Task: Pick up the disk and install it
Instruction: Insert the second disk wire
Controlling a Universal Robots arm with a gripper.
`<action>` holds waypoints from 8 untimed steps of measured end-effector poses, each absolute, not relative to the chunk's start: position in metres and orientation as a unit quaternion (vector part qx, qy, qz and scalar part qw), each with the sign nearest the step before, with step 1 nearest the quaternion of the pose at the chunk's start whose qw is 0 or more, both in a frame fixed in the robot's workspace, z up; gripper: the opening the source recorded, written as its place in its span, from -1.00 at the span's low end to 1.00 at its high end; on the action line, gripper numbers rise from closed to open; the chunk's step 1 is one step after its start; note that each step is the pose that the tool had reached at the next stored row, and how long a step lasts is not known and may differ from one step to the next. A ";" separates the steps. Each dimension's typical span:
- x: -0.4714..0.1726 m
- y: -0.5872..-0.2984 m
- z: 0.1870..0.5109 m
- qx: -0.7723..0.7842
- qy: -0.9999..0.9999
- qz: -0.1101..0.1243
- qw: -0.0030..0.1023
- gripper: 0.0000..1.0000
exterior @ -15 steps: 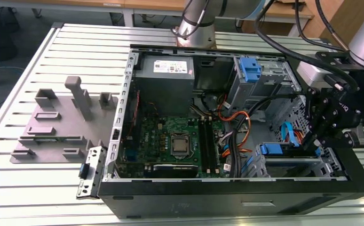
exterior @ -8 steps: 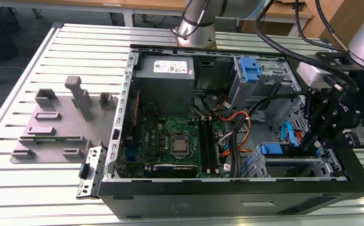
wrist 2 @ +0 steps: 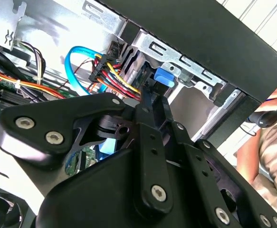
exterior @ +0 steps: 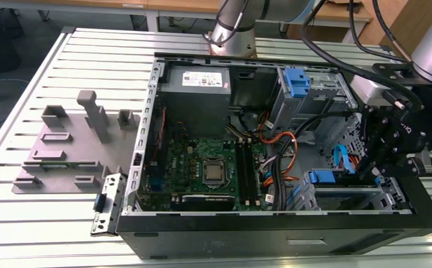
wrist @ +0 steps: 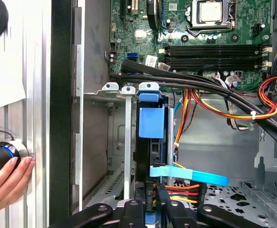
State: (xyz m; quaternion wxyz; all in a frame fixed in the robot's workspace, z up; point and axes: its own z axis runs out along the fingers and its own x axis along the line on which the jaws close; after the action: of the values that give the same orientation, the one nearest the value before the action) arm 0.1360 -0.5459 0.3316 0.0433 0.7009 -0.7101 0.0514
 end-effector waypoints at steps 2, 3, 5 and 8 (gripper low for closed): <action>0.136 -0.546 0.332 0.701 -0.710 0.051 0.043 -0.53; 0.136 -0.546 0.331 0.701 -0.710 0.051 0.043 -0.53; 0.136 -0.546 0.331 0.701 -0.710 0.051 0.043 -0.53; 0.136 -0.546 0.331 0.701 -0.710 0.051 0.043 -0.53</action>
State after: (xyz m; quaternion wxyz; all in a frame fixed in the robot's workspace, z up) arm 0.1359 -0.5459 0.3314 0.0433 0.7009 -0.7101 0.0514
